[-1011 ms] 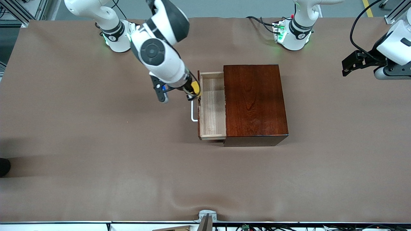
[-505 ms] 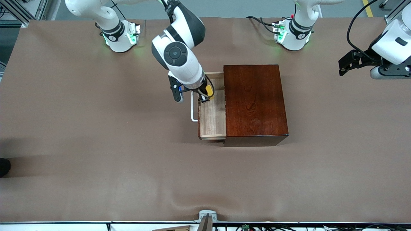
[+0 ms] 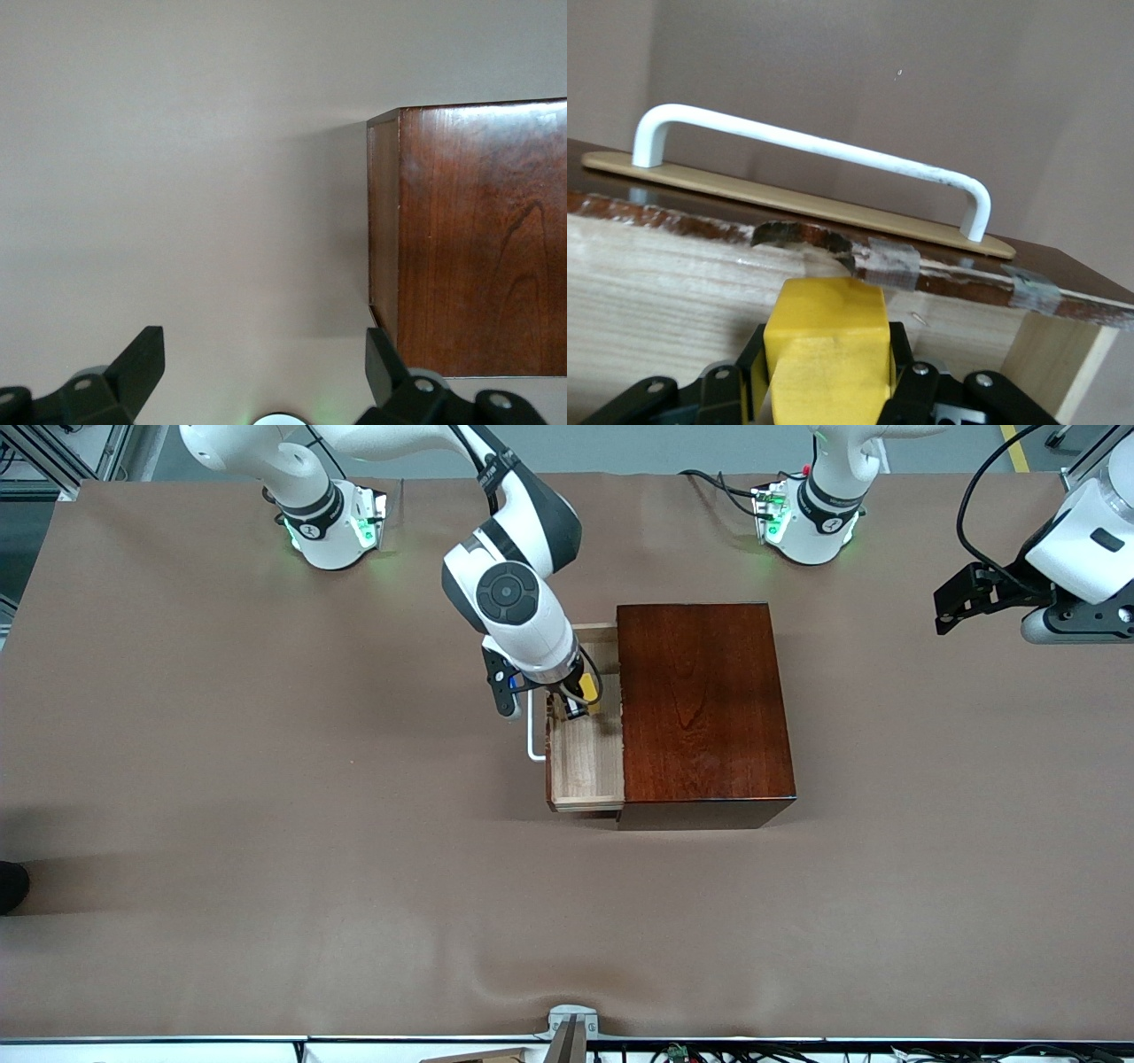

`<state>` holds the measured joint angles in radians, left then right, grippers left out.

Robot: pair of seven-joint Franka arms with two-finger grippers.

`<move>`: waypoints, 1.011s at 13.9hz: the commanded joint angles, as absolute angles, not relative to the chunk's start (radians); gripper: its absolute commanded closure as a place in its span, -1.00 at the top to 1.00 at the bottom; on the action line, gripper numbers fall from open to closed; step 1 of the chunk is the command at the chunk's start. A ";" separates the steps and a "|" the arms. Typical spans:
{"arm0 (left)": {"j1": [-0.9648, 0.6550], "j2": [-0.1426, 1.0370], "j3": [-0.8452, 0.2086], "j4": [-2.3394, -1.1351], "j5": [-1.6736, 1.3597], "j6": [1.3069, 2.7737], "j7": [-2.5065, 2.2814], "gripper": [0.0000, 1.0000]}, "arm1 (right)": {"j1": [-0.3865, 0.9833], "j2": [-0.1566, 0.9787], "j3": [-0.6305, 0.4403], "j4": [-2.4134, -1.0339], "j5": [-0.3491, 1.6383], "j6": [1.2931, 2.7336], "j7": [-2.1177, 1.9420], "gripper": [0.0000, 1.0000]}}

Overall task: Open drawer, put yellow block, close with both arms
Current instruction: 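Lower the cube into the drawer and open the right gripper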

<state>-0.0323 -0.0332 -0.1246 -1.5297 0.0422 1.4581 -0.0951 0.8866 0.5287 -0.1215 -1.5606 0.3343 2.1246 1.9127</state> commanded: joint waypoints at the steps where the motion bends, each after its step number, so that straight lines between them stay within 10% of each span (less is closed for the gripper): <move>1: -0.032 -0.037 -0.130 -1.517 0.025 1.443 -0.100 1.00 | 0.900 0.561 -0.135 -1.532 0.350 2.129 1.936 -1.00; 7: -0.032 -0.037 -0.130 -1.517 0.026 1.442 -0.100 1.00 | 0.903 0.578 -0.133 -1.532 0.385 2.141 1.937 -1.00; 8: -0.031 -0.037 -0.130 -1.517 0.026 1.442 -0.100 1.00 | 0.907 0.580 -0.133 -1.532 0.385 2.141 1.937 -0.53; 9: -0.031 -0.037 -0.132 -1.517 0.026 1.440 -0.098 1.00 | 0.905 0.581 -0.133 -1.531 0.385 2.141 1.937 0.76; 14: -0.032 -0.038 -0.132 -1.517 0.026 1.440 -0.098 1.00 | 0.914 0.592 -0.137 -1.448 0.370 2.103 1.931 1.00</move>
